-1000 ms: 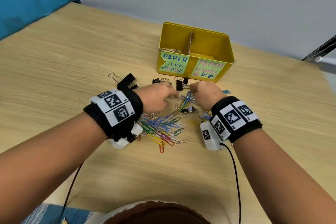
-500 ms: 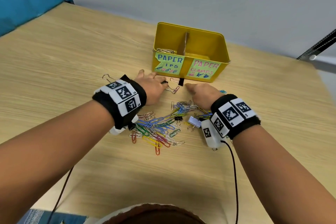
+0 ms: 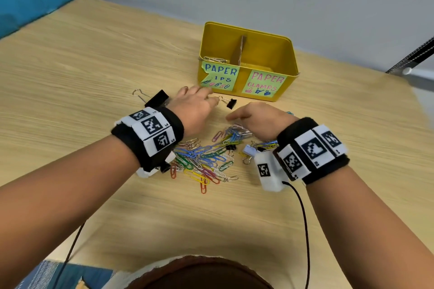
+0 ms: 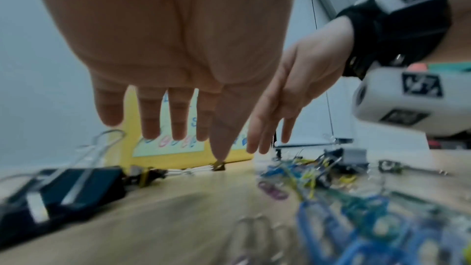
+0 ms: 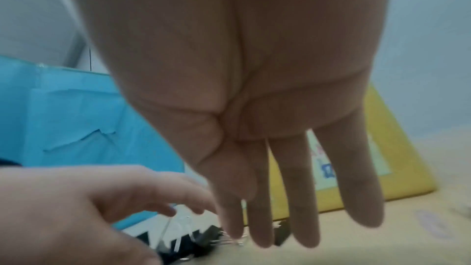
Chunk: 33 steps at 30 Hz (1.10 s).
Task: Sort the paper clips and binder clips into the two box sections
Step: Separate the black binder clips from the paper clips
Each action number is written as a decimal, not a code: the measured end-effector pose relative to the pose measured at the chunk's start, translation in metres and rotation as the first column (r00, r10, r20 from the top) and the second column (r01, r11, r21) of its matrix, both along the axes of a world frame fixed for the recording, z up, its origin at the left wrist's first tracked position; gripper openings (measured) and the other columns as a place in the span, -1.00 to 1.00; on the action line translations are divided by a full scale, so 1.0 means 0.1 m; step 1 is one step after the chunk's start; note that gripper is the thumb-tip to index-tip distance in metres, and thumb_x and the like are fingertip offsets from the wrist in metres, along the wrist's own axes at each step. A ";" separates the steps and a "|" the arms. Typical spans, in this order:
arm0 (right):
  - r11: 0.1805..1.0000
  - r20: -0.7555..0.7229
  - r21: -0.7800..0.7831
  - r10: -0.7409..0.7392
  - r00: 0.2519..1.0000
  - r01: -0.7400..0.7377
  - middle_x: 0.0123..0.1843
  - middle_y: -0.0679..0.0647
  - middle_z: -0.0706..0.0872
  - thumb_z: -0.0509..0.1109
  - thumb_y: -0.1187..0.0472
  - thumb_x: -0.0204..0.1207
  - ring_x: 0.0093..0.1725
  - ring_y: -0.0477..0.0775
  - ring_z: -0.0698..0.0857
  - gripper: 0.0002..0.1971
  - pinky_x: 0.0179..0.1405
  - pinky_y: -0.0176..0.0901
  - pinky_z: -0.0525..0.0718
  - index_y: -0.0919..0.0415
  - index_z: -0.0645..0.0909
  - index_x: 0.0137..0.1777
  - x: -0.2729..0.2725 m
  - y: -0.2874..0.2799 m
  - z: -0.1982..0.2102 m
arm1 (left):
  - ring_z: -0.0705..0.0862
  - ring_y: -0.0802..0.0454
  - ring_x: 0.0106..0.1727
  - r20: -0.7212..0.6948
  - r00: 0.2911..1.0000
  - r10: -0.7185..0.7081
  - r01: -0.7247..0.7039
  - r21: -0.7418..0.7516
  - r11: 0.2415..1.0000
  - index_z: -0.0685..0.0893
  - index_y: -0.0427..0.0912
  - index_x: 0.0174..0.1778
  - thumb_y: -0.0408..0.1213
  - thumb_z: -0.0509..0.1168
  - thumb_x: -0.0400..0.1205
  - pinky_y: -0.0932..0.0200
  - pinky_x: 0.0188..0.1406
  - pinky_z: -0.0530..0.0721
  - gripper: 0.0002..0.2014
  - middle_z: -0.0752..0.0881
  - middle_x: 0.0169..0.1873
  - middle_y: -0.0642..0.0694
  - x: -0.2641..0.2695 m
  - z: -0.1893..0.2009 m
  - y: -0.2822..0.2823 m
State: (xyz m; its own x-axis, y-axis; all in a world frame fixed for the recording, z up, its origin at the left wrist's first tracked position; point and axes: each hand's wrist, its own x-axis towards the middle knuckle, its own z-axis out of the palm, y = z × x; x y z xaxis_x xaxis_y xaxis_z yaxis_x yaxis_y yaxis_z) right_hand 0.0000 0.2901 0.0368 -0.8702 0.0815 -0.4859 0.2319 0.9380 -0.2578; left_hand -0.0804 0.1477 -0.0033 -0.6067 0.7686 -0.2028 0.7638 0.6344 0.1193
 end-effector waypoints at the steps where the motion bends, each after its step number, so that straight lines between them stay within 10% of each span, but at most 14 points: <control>1: 0.998 -0.051 0.043 -0.037 0.998 0.039 0.47 0.09 0.58 0.08 0.37 0.62 0.45 0.10 0.51 -0.58 0.42 -0.17 0.42 0.12 0.54 0.41 0.01 0.03 -0.04 | 0.24 -0.13 0.59 0.059 0.998 -0.028 0.026 0.029 0.999 0.19 -0.06 0.60 -0.40 0.19 0.58 -0.15 0.60 0.23 -0.36 0.28 0.57 -0.13 0.05 0.01 0.03; 9: 0.997 0.003 0.032 -0.069 0.998 0.069 0.32 0.17 0.61 0.13 0.36 0.57 0.29 0.14 0.57 -0.64 0.18 -0.21 0.46 0.17 0.62 0.28 0.23 -0.02 -0.11 | 0.36 -0.19 0.41 0.223 0.951 -0.216 0.258 -0.177 0.950 0.24 -0.01 0.59 -0.47 0.09 0.61 -0.08 0.41 0.49 -0.40 0.35 0.45 -0.16 0.30 0.02 0.11; 14: 0.993 0.010 0.055 -0.109 0.994 0.108 -0.11 0.01 0.60 0.47 -0.03 0.37 -0.03 0.07 0.60 -0.72 -0.10 -0.13 0.52 0.10 0.60 -0.02 0.38 0.02 -0.13 | 0.55 -0.13 0.29 0.278 0.946 -0.166 0.206 -0.121 0.971 0.50 -0.14 0.40 -0.39 0.19 0.62 0.01 0.30 0.57 -0.60 0.52 0.31 -0.16 0.27 0.11 0.05; 21: 0.982 -0.047 0.126 -0.136 0.990 0.141 0.15 0.20 0.71 0.37 0.17 0.46 0.13 0.21 0.67 -0.75 -0.03 -0.11 0.58 0.11 0.69 0.12 0.33 -0.01 -0.15 | 0.47 0.03 -0.14 0.255 0.947 -0.197 0.187 0.063 0.980 0.48 -0.08 -0.04 -0.04 0.44 0.45 0.14 -0.23 0.39 -0.67 0.49 -0.17 0.02 0.45 0.17 0.17; 29: 0.942 -0.285 0.093 -0.286 0.915 0.324 0.36 0.23 0.61 0.25 0.10 0.58 0.38 0.32 0.54 -0.46 0.31 0.21 0.54 0.01 0.25 0.56 0.28 0.04 -0.13 | 0.67 -0.15 0.05 0.143 0.962 -0.232 0.239 -0.039 0.970 0.67 -0.09 0.03 -0.21 0.24 0.59 0.11 -0.21 0.52 -0.83 0.70 0.04 -0.13 0.49 0.10 0.28; 33: 0.933 -0.296 0.157 -0.268 0.917 0.324 0.30 0.22 0.65 0.16 0.28 0.58 0.32 0.30 0.57 -0.64 0.28 0.16 0.55 0.05 0.57 0.32 0.33 0.07 -0.20 | 0.66 -0.16 -0.01 0.145 0.970 -0.193 0.186 0.063 0.981 0.67 -0.13 0.07 -0.21 0.10 0.65 0.06 -0.16 0.57 -0.75 0.70 0.00 -0.17 0.47 0.09 0.25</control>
